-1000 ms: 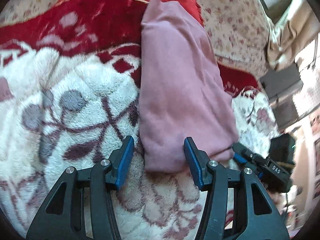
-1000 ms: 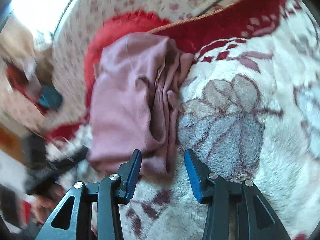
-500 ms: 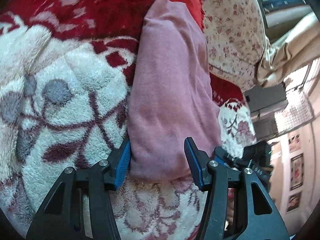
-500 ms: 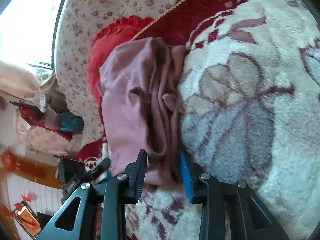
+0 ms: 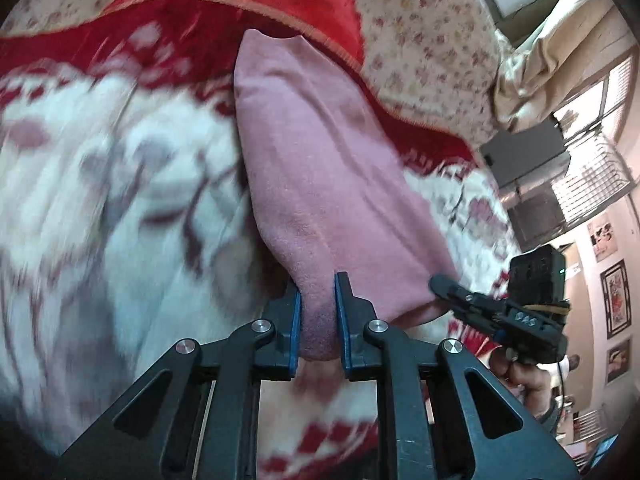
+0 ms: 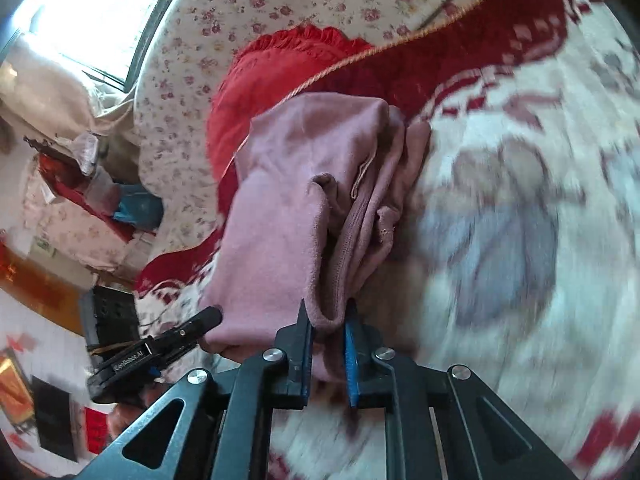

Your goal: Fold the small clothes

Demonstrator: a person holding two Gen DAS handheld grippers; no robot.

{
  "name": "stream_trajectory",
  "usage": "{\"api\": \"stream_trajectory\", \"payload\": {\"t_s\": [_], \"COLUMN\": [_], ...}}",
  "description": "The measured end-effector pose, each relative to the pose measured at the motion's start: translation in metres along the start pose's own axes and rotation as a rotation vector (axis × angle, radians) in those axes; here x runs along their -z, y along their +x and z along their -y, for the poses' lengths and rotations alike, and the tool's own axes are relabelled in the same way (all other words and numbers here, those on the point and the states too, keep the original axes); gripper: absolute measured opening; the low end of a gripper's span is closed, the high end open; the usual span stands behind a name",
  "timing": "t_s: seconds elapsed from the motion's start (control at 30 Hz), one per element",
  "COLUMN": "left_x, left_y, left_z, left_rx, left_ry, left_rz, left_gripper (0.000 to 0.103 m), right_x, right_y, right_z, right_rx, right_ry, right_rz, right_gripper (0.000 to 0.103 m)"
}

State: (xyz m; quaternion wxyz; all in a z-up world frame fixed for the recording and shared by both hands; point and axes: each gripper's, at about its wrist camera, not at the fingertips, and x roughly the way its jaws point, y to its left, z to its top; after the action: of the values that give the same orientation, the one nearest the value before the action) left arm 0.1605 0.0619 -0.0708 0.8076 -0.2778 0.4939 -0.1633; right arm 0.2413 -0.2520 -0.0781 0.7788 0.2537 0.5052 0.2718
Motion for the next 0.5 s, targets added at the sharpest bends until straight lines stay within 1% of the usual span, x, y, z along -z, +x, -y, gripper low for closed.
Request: {"api": "stream_trajectory", "payload": {"t_s": [0.03,0.1,0.17,0.2,0.23,0.27,0.3,0.33,0.37,0.4,0.43,0.47,0.5], "left_x": [0.007,0.011,0.009,0.009,0.009,0.008,0.008,0.007,0.004,0.002,-0.001,-0.004,-0.011], "left_y": [0.002,0.006,0.005,0.003,0.000,-0.006,-0.013,-0.022,-0.028,-0.032,-0.030,-0.026,-0.016], "left_z": [-0.003,-0.004,-0.001,0.001,0.004,0.008,0.008,0.012,0.015,0.020,0.027,0.030,0.038], "left_rx": [-0.020,-0.048,-0.072,-0.096,-0.128,-0.164,-0.185,-0.219,-0.232,-0.220,-0.194,-0.180,-0.169], "left_ry": [0.002,0.008,0.001,0.010,0.029,0.050,0.057,0.067,0.082,0.103,0.125,0.142,0.162], "left_rz": [-0.013,-0.031,-0.033,-0.019,0.003,0.045,0.081,0.148,0.192,0.224,0.231,0.222,0.208], "left_gripper": [0.014,0.016,0.022,0.023,0.024,0.024,0.024,0.024,0.024,0.024,0.024,0.024,0.024], "right_x": [0.010,0.026,0.032,0.031,0.031,0.029,0.026,0.023,0.021,0.018,0.015,0.013,0.007], "right_y": [0.000,0.002,0.006,0.003,-0.001,-0.010,-0.021,-0.027,-0.037,-0.043,-0.040,-0.035,-0.022], "right_z": [0.001,0.008,0.014,0.017,0.017,0.016,0.011,0.007,-0.007,-0.026,-0.046,-0.059,-0.078], "right_rx": [-0.004,-0.002,0.048,0.078,0.084,0.088,0.114,0.136,0.171,0.179,0.170,0.166,0.198], "right_ry": [0.015,0.044,0.057,0.065,0.067,0.069,0.049,0.023,-0.049,-0.143,-0.224,-0.286,-0.371], "right_rz": [-0.011,-0.024,-0.030,-0.021,-0.006,0.033,0.086,0.119,0.186,0.236,0.249,0.241,0.211], "right_gripper": [0.013,0.013,0.014,0.014,0.016,0.017,0.017,0.017,0.017,0.017,0.017,0.017,0.017]}}
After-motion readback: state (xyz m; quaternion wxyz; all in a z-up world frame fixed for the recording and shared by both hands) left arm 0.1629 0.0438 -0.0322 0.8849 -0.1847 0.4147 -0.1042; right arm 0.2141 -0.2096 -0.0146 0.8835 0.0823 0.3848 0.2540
